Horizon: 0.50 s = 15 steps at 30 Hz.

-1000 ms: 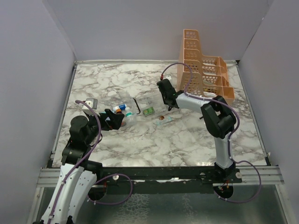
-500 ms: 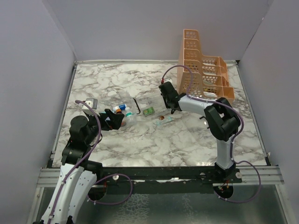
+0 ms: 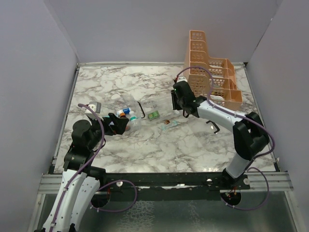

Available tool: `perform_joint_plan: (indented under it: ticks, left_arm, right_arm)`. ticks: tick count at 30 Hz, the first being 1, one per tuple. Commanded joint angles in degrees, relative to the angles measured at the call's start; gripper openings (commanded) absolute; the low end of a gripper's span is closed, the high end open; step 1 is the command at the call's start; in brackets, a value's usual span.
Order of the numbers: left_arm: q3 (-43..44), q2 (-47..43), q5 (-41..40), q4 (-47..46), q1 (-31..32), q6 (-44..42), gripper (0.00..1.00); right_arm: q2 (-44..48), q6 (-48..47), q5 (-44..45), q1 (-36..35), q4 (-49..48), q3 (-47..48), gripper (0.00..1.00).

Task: Organize the medicine kit

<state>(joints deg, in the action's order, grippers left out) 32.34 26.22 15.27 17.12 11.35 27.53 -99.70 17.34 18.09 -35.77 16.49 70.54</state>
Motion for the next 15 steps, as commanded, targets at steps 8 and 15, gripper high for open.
perform_joint_plan:
  ticks: [8,15]
  left_arm:
    - [0.17,-0.38,1.43,-2.09,-0.19,-0.08,0.99]
    - [0.14,-0.30,1.34,-2.09,-0.19,-0.08,0.99]
  right_arm:
    - [7.48,6.82,-10.40,-1.52,-2.01,-12.74,0.39]
    - [2.50,9.42,-5.85,-2.33,-1.51,-12.08,0.39]
